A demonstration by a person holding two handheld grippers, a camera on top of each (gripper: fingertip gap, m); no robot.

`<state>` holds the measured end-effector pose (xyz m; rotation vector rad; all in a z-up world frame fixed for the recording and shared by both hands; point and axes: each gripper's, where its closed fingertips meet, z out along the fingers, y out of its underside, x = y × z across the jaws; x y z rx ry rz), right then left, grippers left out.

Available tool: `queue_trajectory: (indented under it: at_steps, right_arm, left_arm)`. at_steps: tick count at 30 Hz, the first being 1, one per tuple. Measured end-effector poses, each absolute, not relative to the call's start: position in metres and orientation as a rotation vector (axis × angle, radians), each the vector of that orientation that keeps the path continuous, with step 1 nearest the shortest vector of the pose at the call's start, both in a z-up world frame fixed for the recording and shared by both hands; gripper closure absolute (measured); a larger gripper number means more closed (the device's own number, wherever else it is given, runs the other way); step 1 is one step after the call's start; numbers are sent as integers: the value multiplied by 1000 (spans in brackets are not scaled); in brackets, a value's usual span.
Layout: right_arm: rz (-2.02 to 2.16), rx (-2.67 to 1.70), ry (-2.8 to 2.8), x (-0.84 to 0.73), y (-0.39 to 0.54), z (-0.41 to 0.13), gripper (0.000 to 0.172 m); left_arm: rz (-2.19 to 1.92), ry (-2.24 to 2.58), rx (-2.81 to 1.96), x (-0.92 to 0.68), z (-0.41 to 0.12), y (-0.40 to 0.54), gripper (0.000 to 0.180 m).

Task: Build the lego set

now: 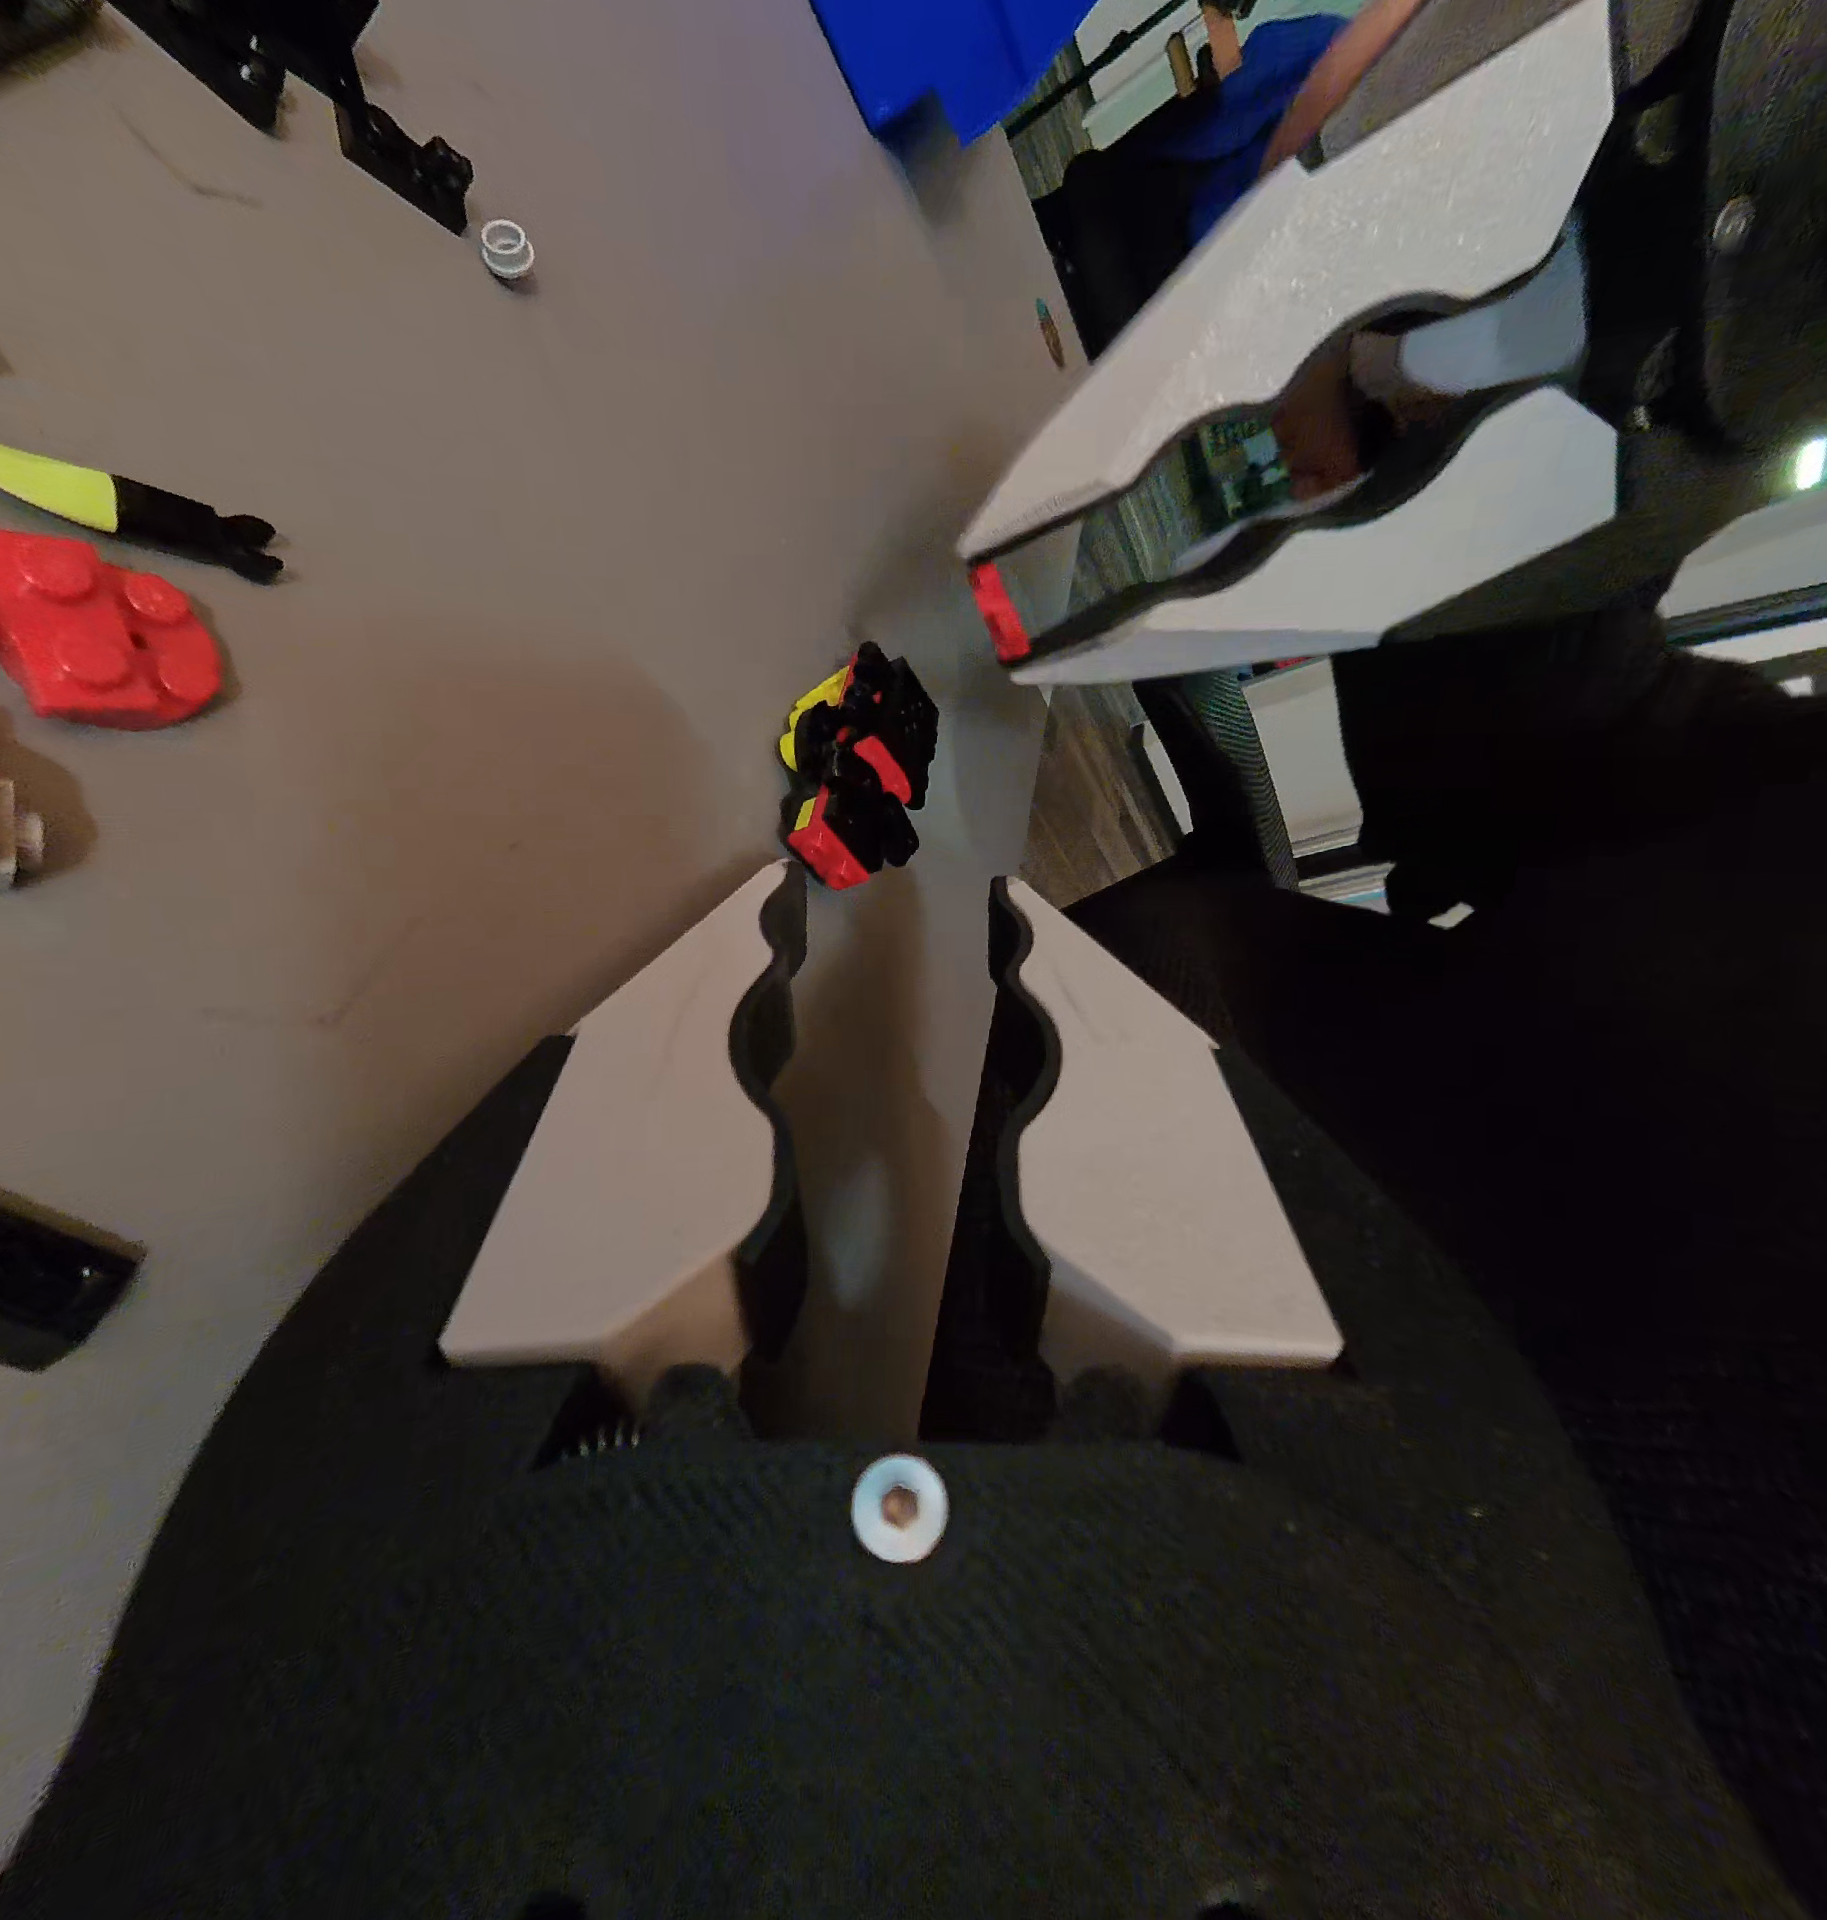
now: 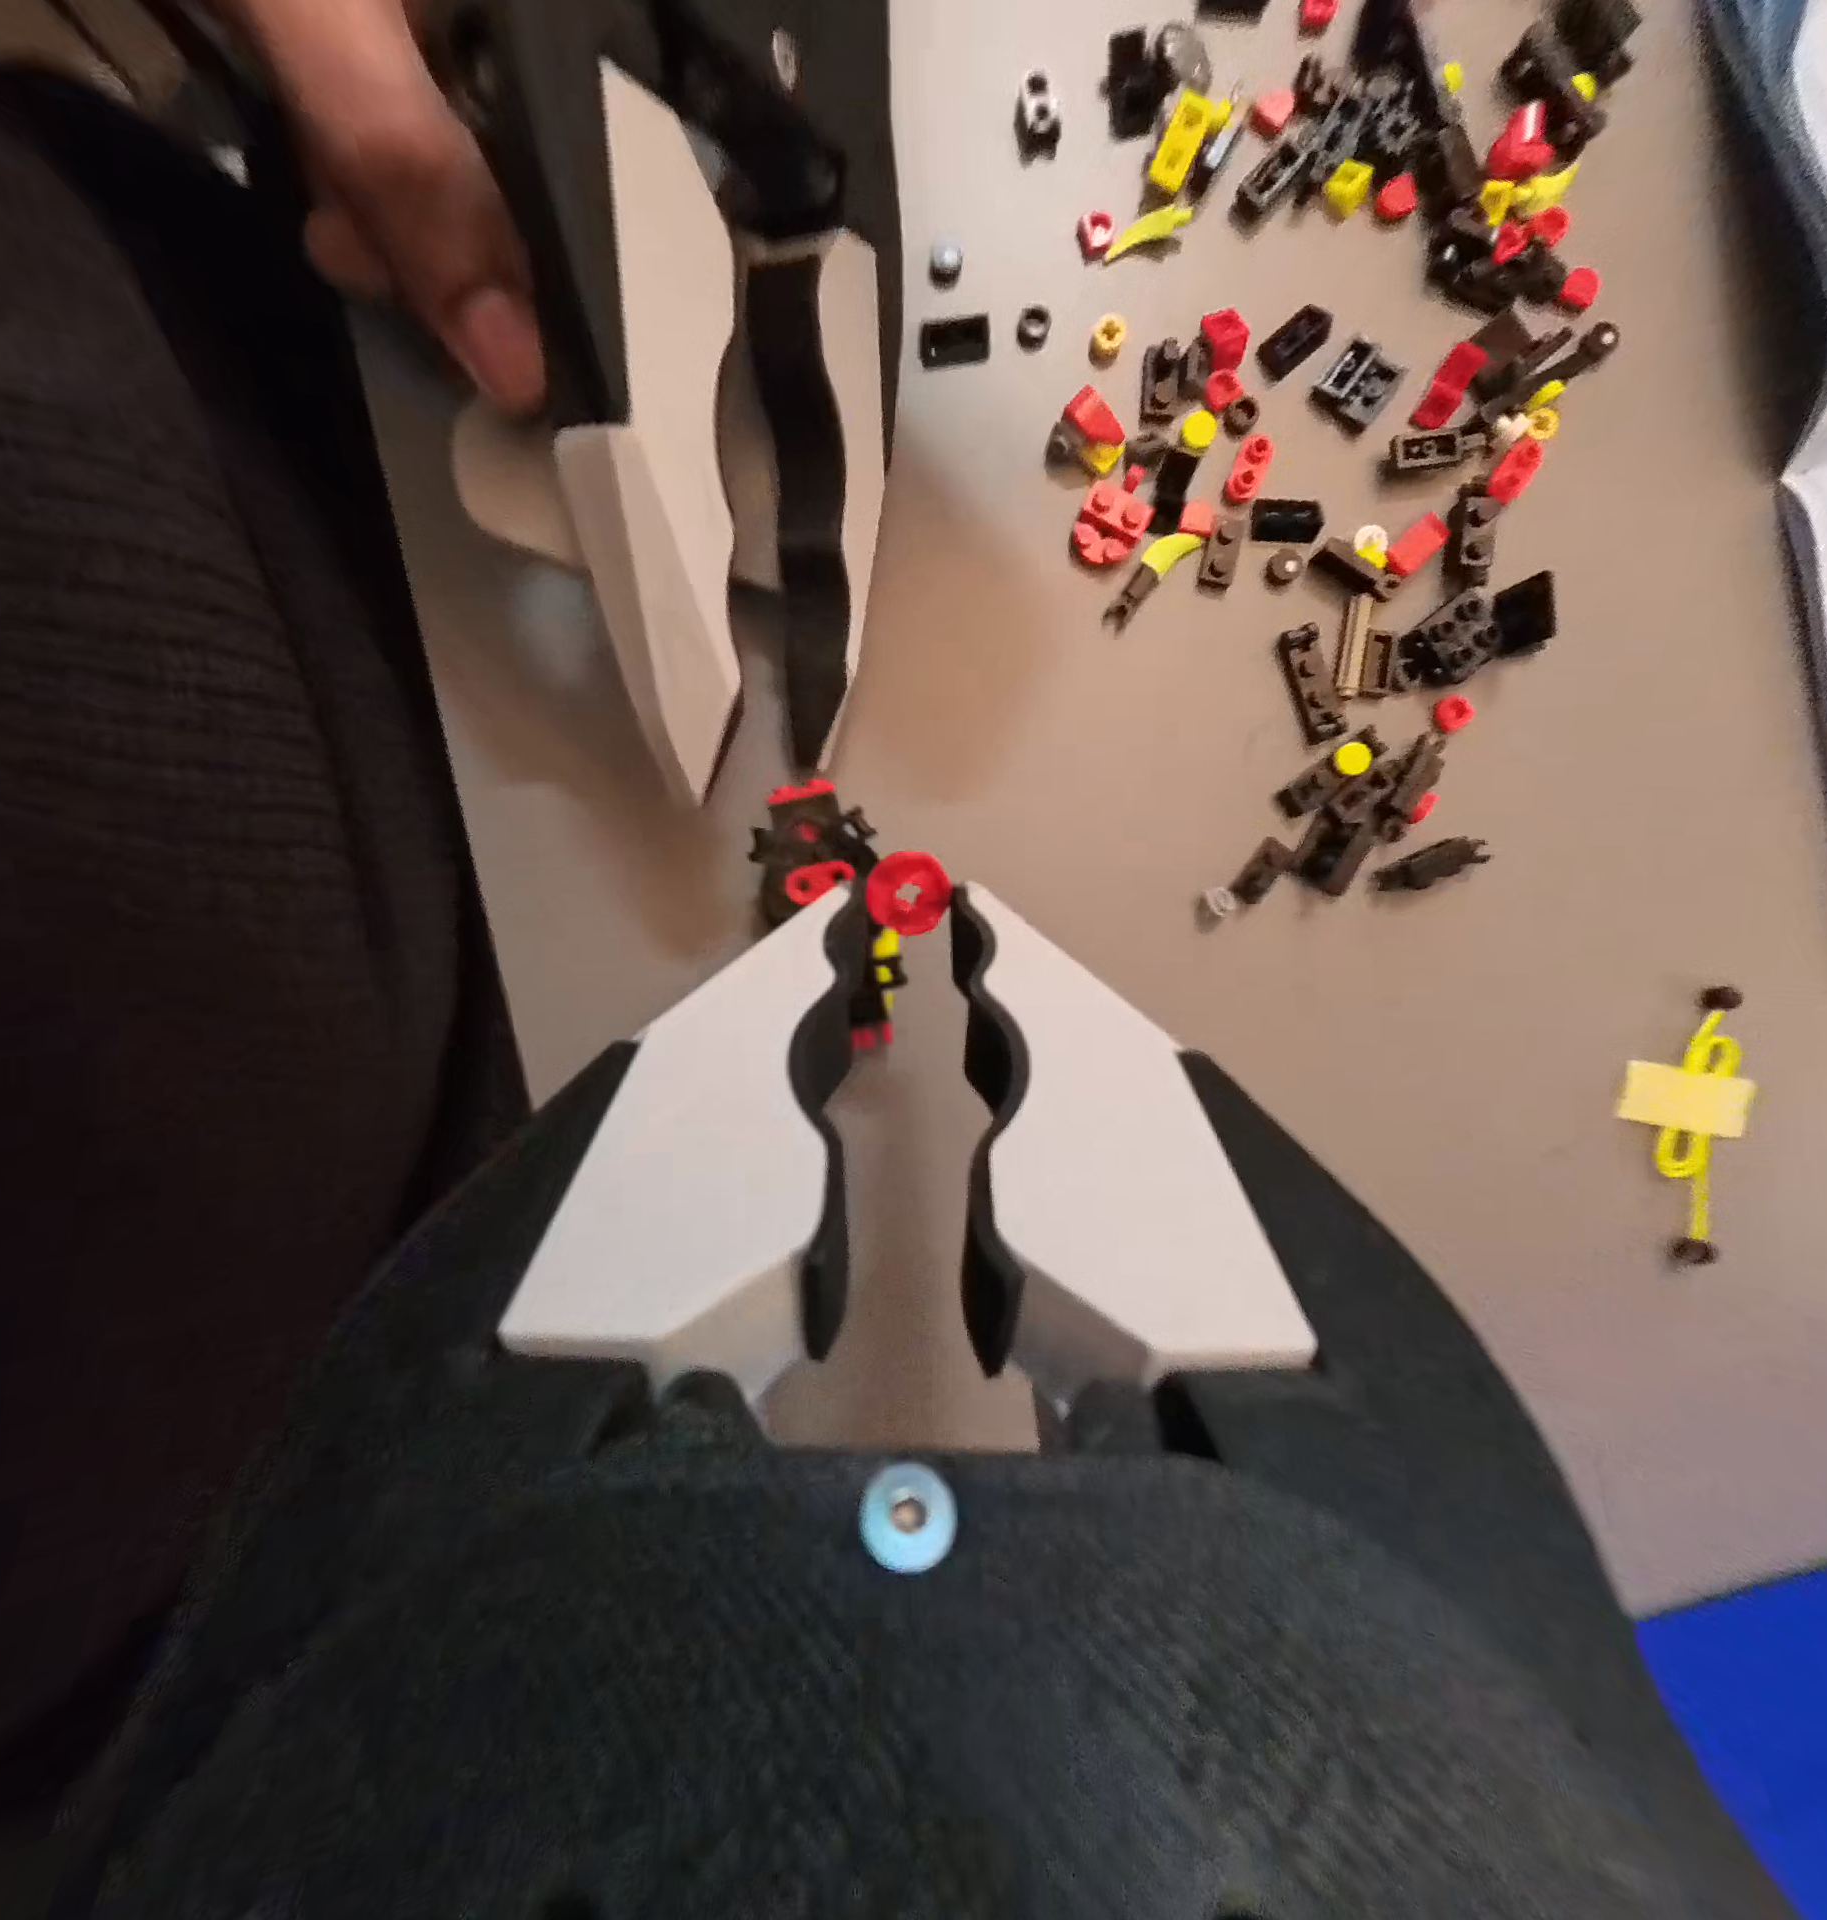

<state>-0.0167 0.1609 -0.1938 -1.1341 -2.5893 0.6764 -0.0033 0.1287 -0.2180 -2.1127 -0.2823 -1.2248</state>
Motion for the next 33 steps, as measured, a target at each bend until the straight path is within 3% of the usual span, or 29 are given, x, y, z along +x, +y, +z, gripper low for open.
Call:
queue_trajectory:
  at_steps: [1, 33]
  right_arm:
    - [696, -1155, -2565, -16, 158, -194, 158]
    - [516, -1129, -2667, -7, 146, -224, 154]
  left_arm:
    - [-1227, -283, -2112, -3, -218, 129, 147]
    - [-1196, -293, -2115, -5, -220, 131, 151]
